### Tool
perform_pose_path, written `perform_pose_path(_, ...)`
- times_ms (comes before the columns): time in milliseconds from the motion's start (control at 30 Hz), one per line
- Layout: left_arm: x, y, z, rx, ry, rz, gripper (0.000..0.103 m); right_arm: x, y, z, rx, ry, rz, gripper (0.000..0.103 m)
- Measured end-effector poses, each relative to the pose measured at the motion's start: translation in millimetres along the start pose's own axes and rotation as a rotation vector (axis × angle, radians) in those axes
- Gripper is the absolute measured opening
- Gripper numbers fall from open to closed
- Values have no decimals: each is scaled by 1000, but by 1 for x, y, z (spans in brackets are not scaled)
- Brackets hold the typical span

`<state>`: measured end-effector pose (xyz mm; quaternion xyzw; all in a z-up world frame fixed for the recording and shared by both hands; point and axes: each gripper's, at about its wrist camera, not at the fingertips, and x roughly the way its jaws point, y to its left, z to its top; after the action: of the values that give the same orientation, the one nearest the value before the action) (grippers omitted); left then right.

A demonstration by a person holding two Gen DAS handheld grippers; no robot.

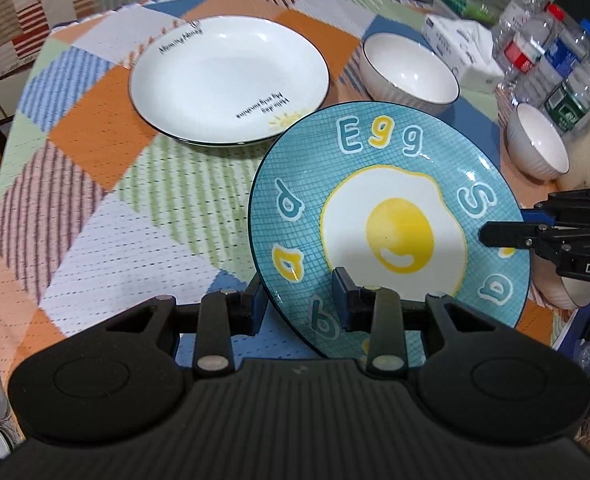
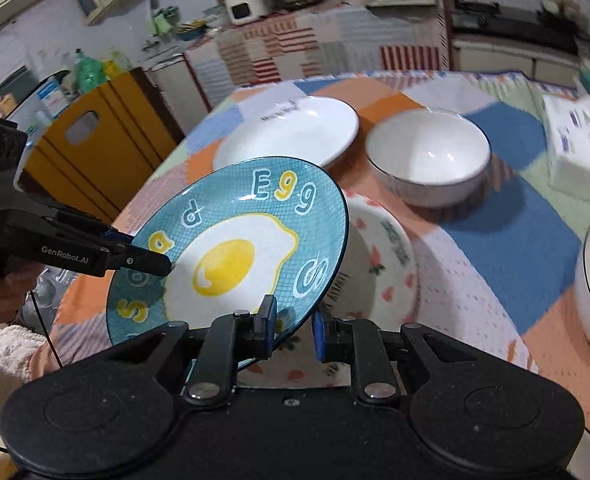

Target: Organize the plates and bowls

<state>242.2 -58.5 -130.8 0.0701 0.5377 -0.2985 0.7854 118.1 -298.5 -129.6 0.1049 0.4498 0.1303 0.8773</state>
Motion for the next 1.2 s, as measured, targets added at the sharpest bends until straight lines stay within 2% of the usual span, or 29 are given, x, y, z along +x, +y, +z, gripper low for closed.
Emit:
perform_pose_path(300, 15, -13, 10, 58, 69, 21, 32, 10, -17, -8, 38, 51, -7, 24)
perform_pose_path(533, 31, -11, 14, 16, 123, 7, 33, 12, -23, -9, 35, 78, -33, 24)
perform_pose_path(733, 32, -13, 12, 8, 126, 17, 33, 14, -22, -6, 35, 101, -66, 25)
perform_pose_path(900, 34, -13, 11, 6, 133, -2, 34, 14, -3, 2, 12, 130, -192, 29)
perform_pose_path(1200, 36, -27, 4, 49, 105, 55, 32, 30, 19, -1, -77, 172, -402, 34)
